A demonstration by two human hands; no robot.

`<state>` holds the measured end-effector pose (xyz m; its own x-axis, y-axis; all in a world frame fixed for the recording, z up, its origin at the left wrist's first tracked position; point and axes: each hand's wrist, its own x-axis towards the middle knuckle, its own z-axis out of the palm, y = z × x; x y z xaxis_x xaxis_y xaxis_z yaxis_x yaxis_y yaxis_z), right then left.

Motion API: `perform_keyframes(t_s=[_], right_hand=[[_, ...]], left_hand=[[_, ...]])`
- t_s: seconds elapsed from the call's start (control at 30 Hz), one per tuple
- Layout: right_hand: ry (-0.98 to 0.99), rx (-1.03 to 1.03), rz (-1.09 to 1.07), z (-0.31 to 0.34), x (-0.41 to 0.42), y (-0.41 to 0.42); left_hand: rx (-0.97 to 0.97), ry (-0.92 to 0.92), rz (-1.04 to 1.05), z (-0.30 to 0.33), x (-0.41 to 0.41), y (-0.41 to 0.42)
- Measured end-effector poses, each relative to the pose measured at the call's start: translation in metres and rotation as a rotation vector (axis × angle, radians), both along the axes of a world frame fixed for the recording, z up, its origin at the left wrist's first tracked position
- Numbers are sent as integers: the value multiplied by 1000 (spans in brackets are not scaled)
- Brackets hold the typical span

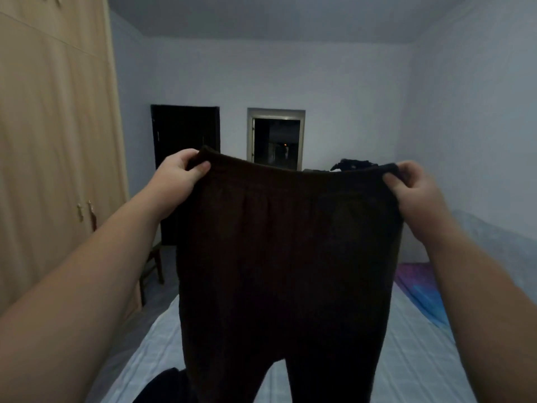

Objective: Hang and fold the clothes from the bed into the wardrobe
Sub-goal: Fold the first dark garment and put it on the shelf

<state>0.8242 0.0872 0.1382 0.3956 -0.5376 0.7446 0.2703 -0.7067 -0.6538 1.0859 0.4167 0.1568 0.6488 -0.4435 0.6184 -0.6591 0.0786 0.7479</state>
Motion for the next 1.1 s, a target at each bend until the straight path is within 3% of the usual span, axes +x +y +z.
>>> perform_keyframes(t_s=[0.17, 0.33, 0.47, 0.63, 0.87, 1.1], right_hand=[[-112, -60, -31, 41, 10, -13], [151, -57, -148, 23, 59, -35], [463, 108, -246, -21, 95, -52], [553, 343, -257, -64, 121, -58], [340, 452, -122, -130, 106, -8], [242, 594, 109, -190, 85, 70]], left_hand=[[-115, 30, -99, 39, 8, -9], [179, 293, -99, 22, 24, -31], [297, 579, -49, -18, 28, -57], [377, 780, -38, -55, 20, -80], [83, 659, -151, -126, -27, -97], [147, 450, -40, -200, -84, -121]])
